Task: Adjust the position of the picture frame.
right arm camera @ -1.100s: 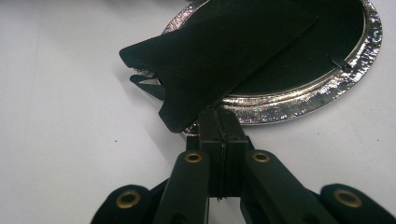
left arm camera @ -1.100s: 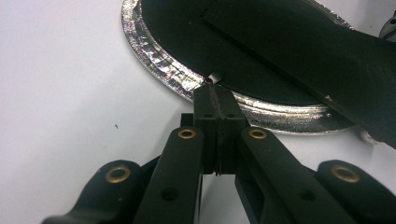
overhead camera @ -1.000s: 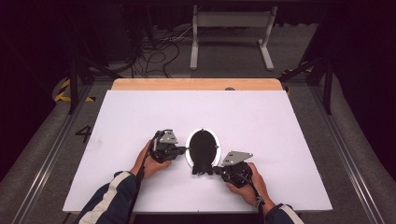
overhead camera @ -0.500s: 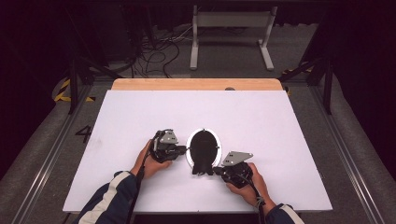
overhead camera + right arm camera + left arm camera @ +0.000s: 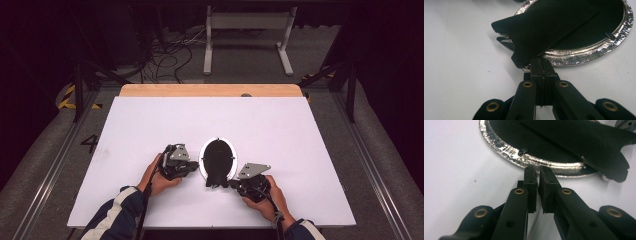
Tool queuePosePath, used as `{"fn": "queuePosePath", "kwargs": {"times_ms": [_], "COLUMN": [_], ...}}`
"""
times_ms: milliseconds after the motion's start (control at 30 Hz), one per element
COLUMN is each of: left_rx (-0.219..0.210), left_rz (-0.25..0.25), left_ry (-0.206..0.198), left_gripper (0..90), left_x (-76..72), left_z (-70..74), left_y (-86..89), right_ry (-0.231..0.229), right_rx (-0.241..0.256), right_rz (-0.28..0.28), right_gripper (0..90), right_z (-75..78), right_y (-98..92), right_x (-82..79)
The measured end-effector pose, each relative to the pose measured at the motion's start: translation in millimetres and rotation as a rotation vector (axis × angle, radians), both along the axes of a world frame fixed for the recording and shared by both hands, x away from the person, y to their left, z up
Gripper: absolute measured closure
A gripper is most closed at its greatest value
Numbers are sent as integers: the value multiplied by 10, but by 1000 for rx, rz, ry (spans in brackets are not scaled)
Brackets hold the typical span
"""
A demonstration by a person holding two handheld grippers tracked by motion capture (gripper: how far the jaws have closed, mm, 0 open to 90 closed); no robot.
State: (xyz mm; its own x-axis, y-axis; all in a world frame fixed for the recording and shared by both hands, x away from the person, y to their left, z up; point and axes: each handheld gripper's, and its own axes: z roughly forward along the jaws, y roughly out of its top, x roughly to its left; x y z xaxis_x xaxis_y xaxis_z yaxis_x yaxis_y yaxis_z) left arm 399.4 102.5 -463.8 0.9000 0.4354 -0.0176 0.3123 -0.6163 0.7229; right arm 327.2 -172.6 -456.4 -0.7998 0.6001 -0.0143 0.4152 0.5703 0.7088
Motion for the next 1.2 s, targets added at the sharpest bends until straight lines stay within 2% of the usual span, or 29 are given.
{"fn": "queuePosePath", "kwargs": {"times_ms": [233,367,467,667,733,767,800,867,933,967,1000,1067,1133,1167,1200], "left_rx": [-13,-3,-9,7,2,-14,-14,-36,-42,-39,-40,-38,-52,-41,-41], "left_rz": [-10,-13,-16,-23,-13,-7,-7,9,12,17,1,0,-3,-1,-1], "left_ry": [8,-5,2,-11,-30,-56,-56,-90,-123,-146,-149,-166,-168,-185,-185], "left_gripper": [867,881,883,840,824,817,809,804,769,724,719,671,622,597,553], "left_x": [3,-4,6,-7,-36,-72,-72,-123,-197,-286,-319,-391,-472,-533,-533], "left_z": [-9,-5,-7,10,40,100,100,154,179,188,196,207,215,215,215], "left_y": [-36,-62,-64,-61,-18,56,56,150,245,336,387,467,577,646,646], "right_ry": [10,14,15,12,4,3,3,-2,-3,-9,-14,-19,-23,-25,-25], "right_rx": [2,2,3,0,5,8,8,10,18,19,20,28,33,34,34], "right_rz": [2,-1,2,3,2,2,2,3,-3,-6,-7,-7,-9,-8,-8], "right_gripper": [900,900,900,900,900,900,900,897,877,876,872,850,845,841,841], "right_z": [4,7,7,14,40,50,50,68,92,115,126,149,173,182,182], "right_y": [-6,-11,-19,-27,-36,-42,-42,-57,-77,-101,-117,-143,-163,-171,-171], "right_x": [-12,-14,-9,-12,-17,-18,-18,-20,-24,-34,-41,-48,-60,-68,-68]}}
